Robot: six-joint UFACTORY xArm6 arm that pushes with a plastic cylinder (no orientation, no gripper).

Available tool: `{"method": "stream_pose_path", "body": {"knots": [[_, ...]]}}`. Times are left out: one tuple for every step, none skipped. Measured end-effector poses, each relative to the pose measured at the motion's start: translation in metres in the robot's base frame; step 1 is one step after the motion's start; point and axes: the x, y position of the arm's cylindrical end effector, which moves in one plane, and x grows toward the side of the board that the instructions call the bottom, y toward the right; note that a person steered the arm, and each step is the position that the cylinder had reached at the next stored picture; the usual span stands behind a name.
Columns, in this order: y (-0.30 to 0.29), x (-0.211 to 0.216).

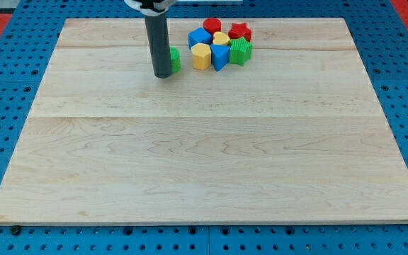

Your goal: Push the green circle into the group of blocks

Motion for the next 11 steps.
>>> {"method": "stream_pose_path", "body": {"knots": [[0.0,-0.009],[-0.037,-0.008],[-0.029,-0.011],[0.014,-0.019],[0.028,-0.022],[-0.009,-0.022],[-0.033,-0.041],[-0.025,-0.039],[-0.006,-0.039],[0.02,-0.039],[0.038,-0.039]]}}
